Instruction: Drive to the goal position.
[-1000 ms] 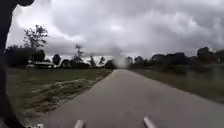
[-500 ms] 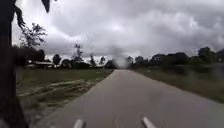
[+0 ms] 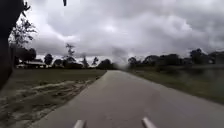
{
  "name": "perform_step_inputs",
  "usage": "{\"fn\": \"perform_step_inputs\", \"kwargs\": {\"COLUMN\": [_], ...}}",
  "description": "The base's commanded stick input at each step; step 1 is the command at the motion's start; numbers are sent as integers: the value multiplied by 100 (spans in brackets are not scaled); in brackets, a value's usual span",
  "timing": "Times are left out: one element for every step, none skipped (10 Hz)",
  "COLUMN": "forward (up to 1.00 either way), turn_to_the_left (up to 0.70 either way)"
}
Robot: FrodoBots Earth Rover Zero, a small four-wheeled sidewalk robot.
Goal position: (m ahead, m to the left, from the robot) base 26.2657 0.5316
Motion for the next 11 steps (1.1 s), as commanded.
{"fn": "perform_step_inputs", "kwargs": {"forward": [70, 70, 70, 70, 70, 70, 70, 70, 70, 70, 70], "turn_to_the_left": [0, 0, 0, 0, 0, 0, 0, -3, -17, -33, -29]}}
